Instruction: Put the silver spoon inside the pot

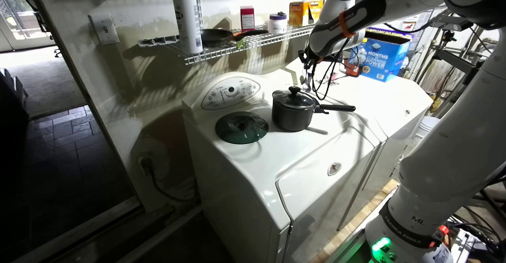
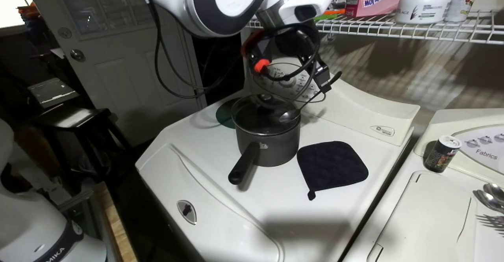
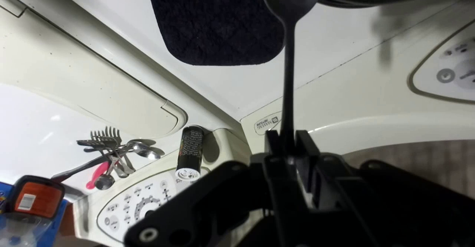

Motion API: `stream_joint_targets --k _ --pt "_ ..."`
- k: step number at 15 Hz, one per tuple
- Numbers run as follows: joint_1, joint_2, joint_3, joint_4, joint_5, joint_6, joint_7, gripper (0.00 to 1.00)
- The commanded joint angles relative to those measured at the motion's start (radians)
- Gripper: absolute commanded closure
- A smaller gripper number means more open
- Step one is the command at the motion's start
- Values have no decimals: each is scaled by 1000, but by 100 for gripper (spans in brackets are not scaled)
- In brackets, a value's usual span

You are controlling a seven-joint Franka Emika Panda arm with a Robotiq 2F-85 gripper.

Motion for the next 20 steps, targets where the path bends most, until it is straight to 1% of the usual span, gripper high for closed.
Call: stream_joint_targets --k 1,4,7,9,12,13,16,20 --pt "-19 -97 15 -95 -201 89 219 96" --pt "-51 -131 38 -115 -400 113 407 96" --pt "-86 -147 67 -114 -594 108 601 96" --pt "-102 -155 88 -112 -710 93 717 96" --pt "-115 -149 115 -101 -855 72 873 96" --pt "-116 -145 122 -97 -899 63 920 96" --pt "-111 -141 136 -93 -979 29 1011 96" --pt "-106 -136 145 -87 -1044 -22 1092 96"
